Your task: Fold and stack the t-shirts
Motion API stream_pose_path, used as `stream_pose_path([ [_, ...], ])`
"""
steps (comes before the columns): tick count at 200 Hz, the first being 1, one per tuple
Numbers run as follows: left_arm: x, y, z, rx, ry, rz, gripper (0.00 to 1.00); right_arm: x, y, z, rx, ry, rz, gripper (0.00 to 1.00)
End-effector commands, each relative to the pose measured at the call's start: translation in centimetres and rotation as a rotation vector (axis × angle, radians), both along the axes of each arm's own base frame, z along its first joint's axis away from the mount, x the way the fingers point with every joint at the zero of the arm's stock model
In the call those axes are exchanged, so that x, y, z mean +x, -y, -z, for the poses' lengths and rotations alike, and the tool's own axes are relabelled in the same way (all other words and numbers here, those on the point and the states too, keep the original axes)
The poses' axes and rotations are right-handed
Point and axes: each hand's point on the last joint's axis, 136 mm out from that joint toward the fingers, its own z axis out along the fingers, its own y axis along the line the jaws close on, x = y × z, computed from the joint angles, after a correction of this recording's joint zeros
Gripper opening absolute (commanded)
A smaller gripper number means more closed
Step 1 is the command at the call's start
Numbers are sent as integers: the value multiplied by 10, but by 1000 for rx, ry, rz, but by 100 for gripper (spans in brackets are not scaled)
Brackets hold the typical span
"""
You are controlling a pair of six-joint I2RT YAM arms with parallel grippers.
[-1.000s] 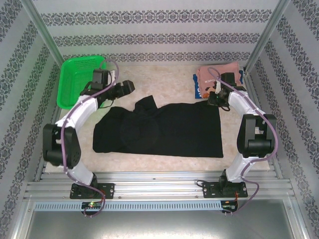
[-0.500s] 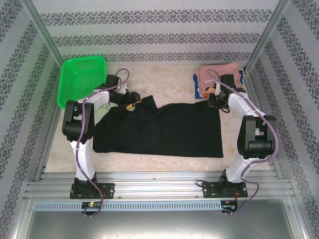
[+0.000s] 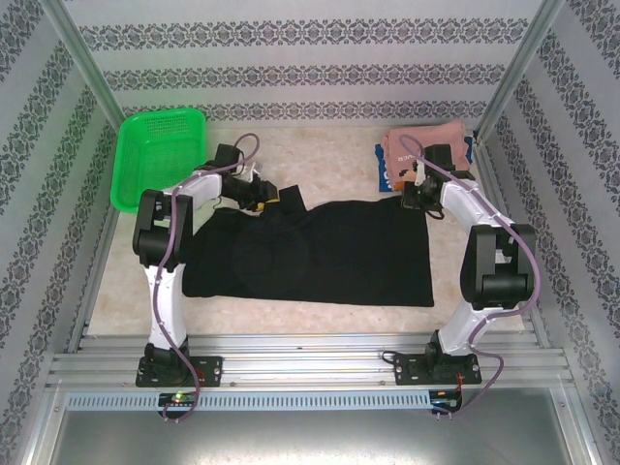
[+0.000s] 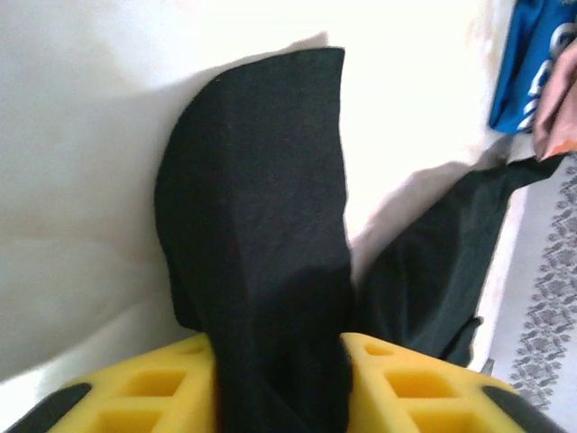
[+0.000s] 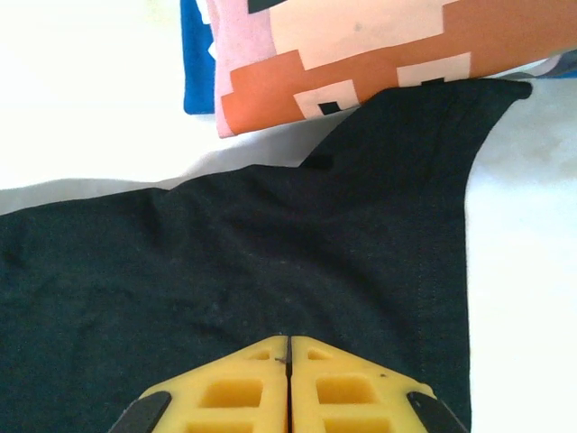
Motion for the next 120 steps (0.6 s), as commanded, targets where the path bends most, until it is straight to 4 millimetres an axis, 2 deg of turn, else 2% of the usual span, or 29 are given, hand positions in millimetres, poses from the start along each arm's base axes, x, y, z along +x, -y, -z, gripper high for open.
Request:
stream_pose_path([
  [1,-1,14,-7,-42,9,46,16,3,-3,-8,-9,15,14,10],
  [27,11,14,-32,-55,73,40,0,3,-4,-7,-12,14,13,10],
  [74,35,1,-97,31,323,-9,0,2,-6,-8,-17,13,12,10],
  [120,31,-8,-135,68,473,-41,0,2,-5,-7,-18,16,18,10],
])
